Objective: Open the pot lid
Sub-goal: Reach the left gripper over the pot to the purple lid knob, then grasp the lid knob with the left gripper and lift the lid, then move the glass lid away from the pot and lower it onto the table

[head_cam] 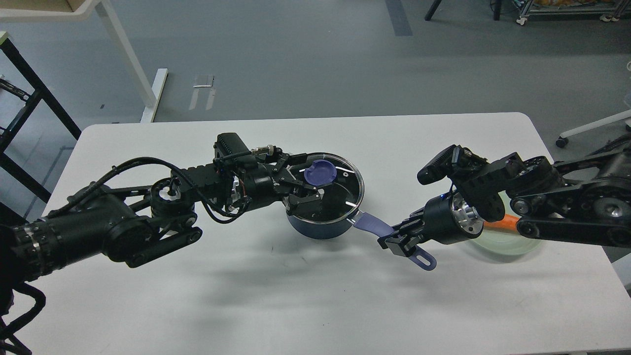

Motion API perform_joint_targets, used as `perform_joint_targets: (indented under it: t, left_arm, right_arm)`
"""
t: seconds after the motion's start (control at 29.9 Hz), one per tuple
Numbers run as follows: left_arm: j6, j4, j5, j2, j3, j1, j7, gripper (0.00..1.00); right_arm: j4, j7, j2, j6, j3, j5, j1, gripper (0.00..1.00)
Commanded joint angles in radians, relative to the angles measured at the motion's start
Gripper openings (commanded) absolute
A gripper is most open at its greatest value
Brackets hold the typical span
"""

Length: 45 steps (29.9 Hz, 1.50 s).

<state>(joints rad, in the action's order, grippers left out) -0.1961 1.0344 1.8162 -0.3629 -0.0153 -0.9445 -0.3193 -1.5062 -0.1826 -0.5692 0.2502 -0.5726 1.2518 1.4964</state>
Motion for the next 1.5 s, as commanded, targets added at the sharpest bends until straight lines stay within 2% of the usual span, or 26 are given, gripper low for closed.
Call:
perform_joint_targets:
  t: [0.0, 0.13, 0.27, 0.33, 0.6, 0.94, 1.3, 1.47]
  left_arm:
    - [-0.006, -0.004, 0.000, 0.002, 0.002, 0.004, -0.001, 0.86]
    - [-0.014, -0.004, 0.000, 0.002, 0.014, 0.004, -0.003, 0.73]
    - [-0.014, -0.004, -0.001, 0.002, 0.014, 0.001, -0.004, 0.54]
    - [-0.014, -0.004, -0.001, 0.002, 0.012, 0.001, -0.006, 0.49]
    - [-0.014, 0.001, -0.005, 0.002, 0.012, -0.002, -0.007, 0.42]
    - [-0.016, 0.026, -0.014, -0.021, 0.008, -0.026, -0.015, 0.40]
    - [-0.009, 0.105, -0.086, -0.243, 0.011, -0.031, -0.018, 0.39]
    - [-0.011, 0.107, -0.107, -0.349, 0.014, -0.014, -0.047, 0.37]
  right_arm:
    - [0.000, 0.002, -0.001, 0.000, 0.000, 0.000, -0.007, 0.27]
    - [0.003, 0.000, 0.003, 0.000, 0.000, 0.000, -0.007, 0.27]
    - [0.003, 0.002, 0.003, 0.001, 0.000, 0.000, -0.005, 0.27]
    - [0.003, 0.000, 0.002, 0.000, 0.000, 0.000, -0.005, 0.27]
    - [0.003, 0.002, 0.000, 0.000, 0.000, 0.000, -0.002, 0.27]
    - [0.003, 0.000, -0.003, 0.000, 0.000, -0.002, -0.002, 0.27]
    - [0.003, 0.000, -0.008, 0.000, 0.003, -0.002, -0.002, 0.27]
    - [0.004, 0.000, -0.008, 0.000, 0.007, -0.002, -0.002, 0.27]
